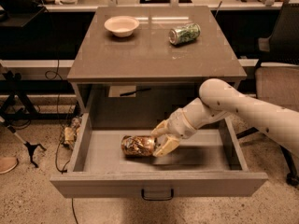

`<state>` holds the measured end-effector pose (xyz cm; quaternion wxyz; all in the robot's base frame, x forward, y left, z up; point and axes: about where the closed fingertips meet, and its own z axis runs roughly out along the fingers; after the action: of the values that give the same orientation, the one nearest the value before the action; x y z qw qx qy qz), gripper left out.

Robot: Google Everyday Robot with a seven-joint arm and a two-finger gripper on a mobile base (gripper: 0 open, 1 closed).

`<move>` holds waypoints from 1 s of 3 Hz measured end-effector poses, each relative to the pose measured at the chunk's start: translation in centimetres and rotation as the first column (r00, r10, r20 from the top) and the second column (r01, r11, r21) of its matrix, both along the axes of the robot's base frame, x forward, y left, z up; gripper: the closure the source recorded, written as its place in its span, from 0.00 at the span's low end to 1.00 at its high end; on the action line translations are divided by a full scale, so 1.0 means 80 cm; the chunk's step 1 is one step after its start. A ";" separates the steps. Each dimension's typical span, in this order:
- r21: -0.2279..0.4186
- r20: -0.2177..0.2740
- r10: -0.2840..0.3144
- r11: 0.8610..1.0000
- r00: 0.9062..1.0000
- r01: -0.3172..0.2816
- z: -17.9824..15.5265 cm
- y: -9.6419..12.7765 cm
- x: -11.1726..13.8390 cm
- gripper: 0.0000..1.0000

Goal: Pick orange can from top drawer and place on counter

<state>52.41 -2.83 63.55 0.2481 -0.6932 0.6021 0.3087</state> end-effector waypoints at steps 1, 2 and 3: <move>0.064 -0.057 -0.006 0.998 0.998 0.010 -0.012 -0.008 0.000 1.00; 0.072 -0.067 -0.003 0.997 0.998 0.007 -0.015 -0.006 0.000 0.87; 0.073 -0.070 0.001 0.997 0.998 0.004 -0.017 -0.004 -0.001 0.65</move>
Offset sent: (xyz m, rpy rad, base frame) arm 0.0003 -0.0062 -0.0092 0.0609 0.0540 -0.0076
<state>52.29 -3.16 62.21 0.2523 -0.6720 0.5993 0.3543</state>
